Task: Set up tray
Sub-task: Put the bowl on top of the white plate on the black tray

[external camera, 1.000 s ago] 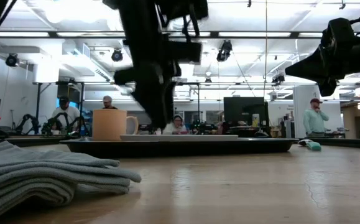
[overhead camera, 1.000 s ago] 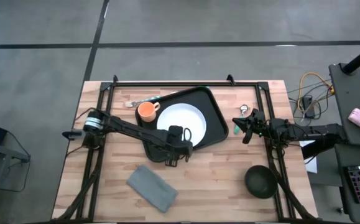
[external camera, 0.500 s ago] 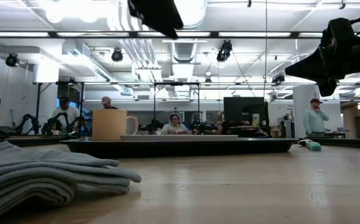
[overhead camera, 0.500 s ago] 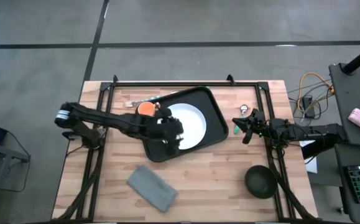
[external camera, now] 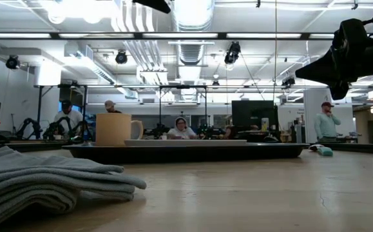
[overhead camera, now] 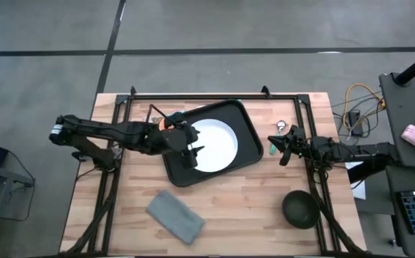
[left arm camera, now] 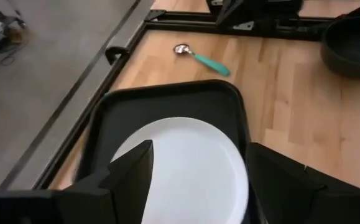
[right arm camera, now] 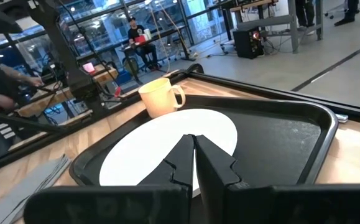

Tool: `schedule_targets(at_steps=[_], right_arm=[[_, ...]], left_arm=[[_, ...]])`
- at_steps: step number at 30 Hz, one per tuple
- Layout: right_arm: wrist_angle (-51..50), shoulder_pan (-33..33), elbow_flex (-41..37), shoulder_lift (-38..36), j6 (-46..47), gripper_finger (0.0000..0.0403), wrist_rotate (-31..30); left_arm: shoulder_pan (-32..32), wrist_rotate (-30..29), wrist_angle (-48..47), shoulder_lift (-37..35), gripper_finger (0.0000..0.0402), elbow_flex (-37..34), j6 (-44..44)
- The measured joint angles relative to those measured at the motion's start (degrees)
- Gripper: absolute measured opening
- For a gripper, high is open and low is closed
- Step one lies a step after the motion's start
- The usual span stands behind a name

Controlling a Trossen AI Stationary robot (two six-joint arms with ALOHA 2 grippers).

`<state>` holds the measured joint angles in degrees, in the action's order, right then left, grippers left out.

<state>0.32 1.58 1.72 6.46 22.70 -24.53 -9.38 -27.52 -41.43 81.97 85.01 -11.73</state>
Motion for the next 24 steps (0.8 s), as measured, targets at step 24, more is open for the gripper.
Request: schedule_targets(at_steps=[24], right_arm=[[6.35,0.02,0.0,0.0,-0.39,0.0077,12.76]], left_arm=[[-3.48,13.91,-0.3,0.09,0.0234,-4.49,-8.84]])
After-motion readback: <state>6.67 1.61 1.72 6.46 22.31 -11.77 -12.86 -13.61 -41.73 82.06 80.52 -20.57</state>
